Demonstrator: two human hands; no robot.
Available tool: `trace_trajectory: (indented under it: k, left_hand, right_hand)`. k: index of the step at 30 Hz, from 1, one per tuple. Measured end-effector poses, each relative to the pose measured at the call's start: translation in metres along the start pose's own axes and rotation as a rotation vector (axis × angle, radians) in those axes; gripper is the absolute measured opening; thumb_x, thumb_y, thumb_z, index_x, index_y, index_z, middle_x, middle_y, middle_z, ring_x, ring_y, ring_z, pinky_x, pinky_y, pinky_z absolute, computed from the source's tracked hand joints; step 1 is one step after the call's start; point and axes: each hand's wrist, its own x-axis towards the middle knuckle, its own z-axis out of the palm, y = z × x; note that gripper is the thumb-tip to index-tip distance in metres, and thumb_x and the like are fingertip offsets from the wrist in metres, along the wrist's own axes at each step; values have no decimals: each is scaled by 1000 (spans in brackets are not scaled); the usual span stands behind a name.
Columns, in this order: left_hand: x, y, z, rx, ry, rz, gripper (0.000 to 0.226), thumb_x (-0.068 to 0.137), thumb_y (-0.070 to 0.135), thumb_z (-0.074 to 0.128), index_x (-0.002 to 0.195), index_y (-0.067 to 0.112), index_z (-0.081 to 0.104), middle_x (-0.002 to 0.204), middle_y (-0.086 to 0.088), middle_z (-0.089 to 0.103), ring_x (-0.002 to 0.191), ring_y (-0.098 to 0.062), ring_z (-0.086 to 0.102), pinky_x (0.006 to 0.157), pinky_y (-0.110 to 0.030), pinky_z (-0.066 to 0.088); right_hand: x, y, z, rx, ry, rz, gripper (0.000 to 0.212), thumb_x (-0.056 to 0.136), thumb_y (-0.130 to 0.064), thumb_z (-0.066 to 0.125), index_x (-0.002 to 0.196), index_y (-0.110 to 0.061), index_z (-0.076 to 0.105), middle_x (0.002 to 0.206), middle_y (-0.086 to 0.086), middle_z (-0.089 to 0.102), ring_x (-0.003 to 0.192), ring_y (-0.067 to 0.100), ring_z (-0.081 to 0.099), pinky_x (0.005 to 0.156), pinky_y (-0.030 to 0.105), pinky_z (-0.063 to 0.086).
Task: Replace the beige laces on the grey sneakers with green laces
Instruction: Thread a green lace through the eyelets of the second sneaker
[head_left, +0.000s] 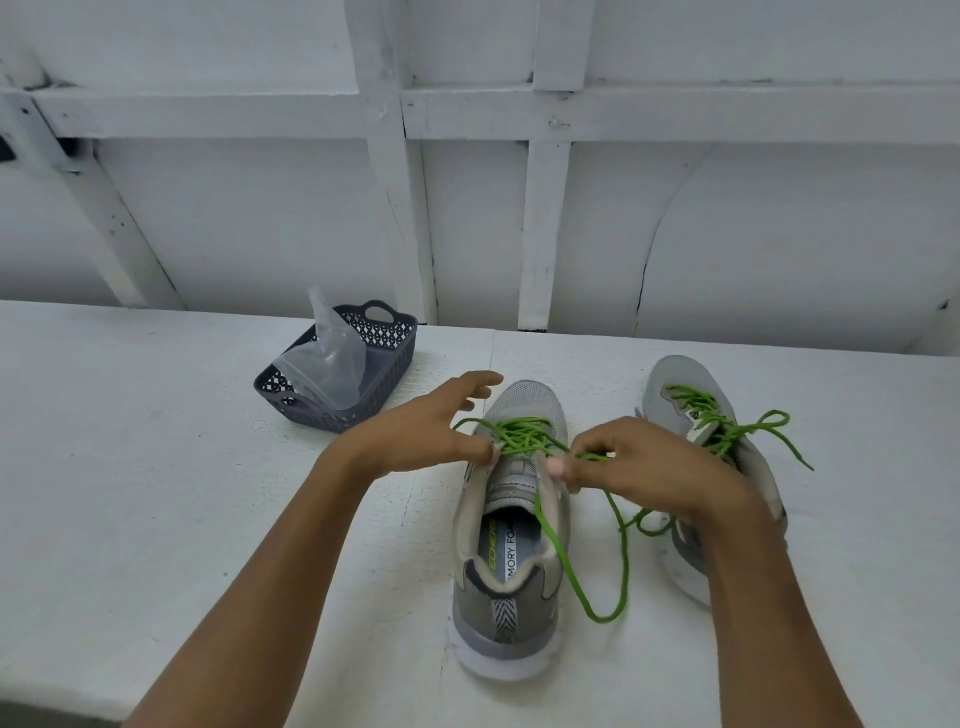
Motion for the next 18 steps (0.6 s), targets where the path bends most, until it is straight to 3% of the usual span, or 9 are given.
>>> trace_trajectory:
  k: [3,5,6,7,8,10,12,16,18]
  left_hand:
    - [0,-1,1,-4,-2,-9,76,85,22,74,145,42,31,140,15,42,129,-4,40,94,-21,41]
    - [0,-1,1,-5,4,-16,75,86,21,73,144,44,32,139,16,43,129,-3,41,92,-20,41]
    - [-1,-1,1,-5,5,-21,75,86,21,73,144,44,32,139,16,43,129,-3,41,93,-21,42]
    - [-1,-1,1,-5,7,-25,75,86,22,74,144,45,32,139,17,43,129,-3,41,95,-22,42]
    - [-2,-1,1,-5,9,-27,75,86,24,74,144,44,32,139,17,44,129,-3,42,96,-23,42]
    - [-3,-1,1,-5,8,-31,74,86,27,74,145,44,32,140,17,44,129,-3,42,99,-25,41]
    - [-2,1,1,7,-3,-26,74,87,27,74,145,43,32,141,16,44,130,-3,42,100,-25,41]
    - [-1,4,1,10,-14,-25,74,87,23,73,146,40,33,141,14,45,130,-5,42,97,-23,41]
    - [-1,6,1,19,-17,-18,73,87,21,72,146,39,34,140,14,45,129,-5,43,97,-23,42]
  right_hand:
    - [0,-8,1,405,52,-195,35,89,-42,60,74,-10,64,83,-13,72,79,2,64,80,28,46]
    - [4,-8,-3,952,85,-261,31,91,-30,53,69,-9,53,95,3,75,95,16,70,93,37,52]
    - [5,-7,-5,1229,82,-264,29,92,-27,50,67,-11,49,81,10,73,82,23,72,86,41,57]
    - [6,-5,-9,1405,113,-231,30,93,-26,47,66,-12,46,61,6,63,59,20,66,69,38,61]
    - [6,-3,-14,1465,169,-165,32,96,-27,46,67,-14,42,49,-1,47,41,13,49,47,28,55]
    - [6,3,-19,1343,250,-13,37,101,-28,45,67,-18,34,46,-6,25,34,6,22,34,15,25]
    - [8,10,-15,1058,258,67,37,100,-29,52,68,-18,35,50,-5,22,39,8,16,38,17,16]
    - [5,7,-1,418,94,11,25,86,-39,72,85,-15,65,52,-11,43,44,4,34,46,16,29]
    - [6,4,0,215,10,-37,21,84,-40,73,81,-20,71,64,-11,62,54,0,52,57,17,39]
